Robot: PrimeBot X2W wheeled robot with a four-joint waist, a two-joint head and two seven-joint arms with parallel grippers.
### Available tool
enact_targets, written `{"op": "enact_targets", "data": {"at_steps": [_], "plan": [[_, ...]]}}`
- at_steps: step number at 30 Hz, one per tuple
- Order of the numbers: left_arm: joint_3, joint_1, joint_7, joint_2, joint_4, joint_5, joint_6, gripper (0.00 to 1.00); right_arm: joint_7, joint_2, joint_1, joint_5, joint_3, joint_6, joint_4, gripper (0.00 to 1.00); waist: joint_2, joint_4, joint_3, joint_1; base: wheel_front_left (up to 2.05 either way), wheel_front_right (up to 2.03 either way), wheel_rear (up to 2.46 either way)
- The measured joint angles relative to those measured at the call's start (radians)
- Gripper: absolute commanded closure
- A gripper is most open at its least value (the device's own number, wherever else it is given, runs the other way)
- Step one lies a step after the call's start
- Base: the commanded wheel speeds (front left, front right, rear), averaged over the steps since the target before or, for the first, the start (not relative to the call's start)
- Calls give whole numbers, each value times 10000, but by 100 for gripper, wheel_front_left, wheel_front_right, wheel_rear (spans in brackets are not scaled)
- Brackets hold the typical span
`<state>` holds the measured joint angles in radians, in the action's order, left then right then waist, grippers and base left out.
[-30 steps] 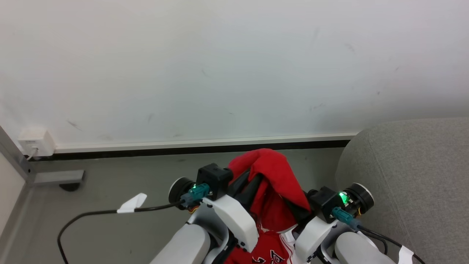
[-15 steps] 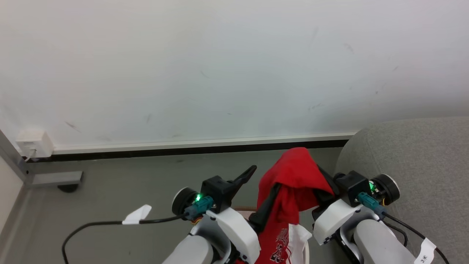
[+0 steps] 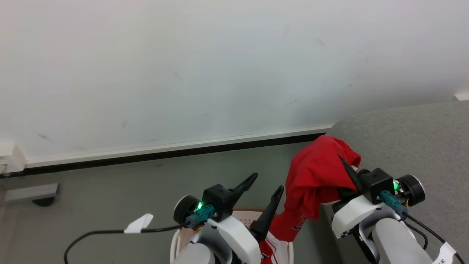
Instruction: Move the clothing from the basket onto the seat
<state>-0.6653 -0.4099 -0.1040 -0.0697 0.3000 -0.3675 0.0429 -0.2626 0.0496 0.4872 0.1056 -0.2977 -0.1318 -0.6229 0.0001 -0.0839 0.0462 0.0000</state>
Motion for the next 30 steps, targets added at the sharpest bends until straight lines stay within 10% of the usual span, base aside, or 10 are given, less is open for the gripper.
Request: {"op": "enact_targets", "data": {"at_steps": [18, 30], "plan": [[-610, -185, -437, 157, 127, -121, -132, 0, -17, 863, -689, -167, 1394, 0, 1747, 100, 0, -2307, -740, 0, 0, 0, 0], [-1191, -1747, -255, 123, -75, 600, -17, 0, 311, 1563, 400, -326, 3045, 0, 3524, 100, 0, -2409, -2780, 0, 0, 0, 0]]}}
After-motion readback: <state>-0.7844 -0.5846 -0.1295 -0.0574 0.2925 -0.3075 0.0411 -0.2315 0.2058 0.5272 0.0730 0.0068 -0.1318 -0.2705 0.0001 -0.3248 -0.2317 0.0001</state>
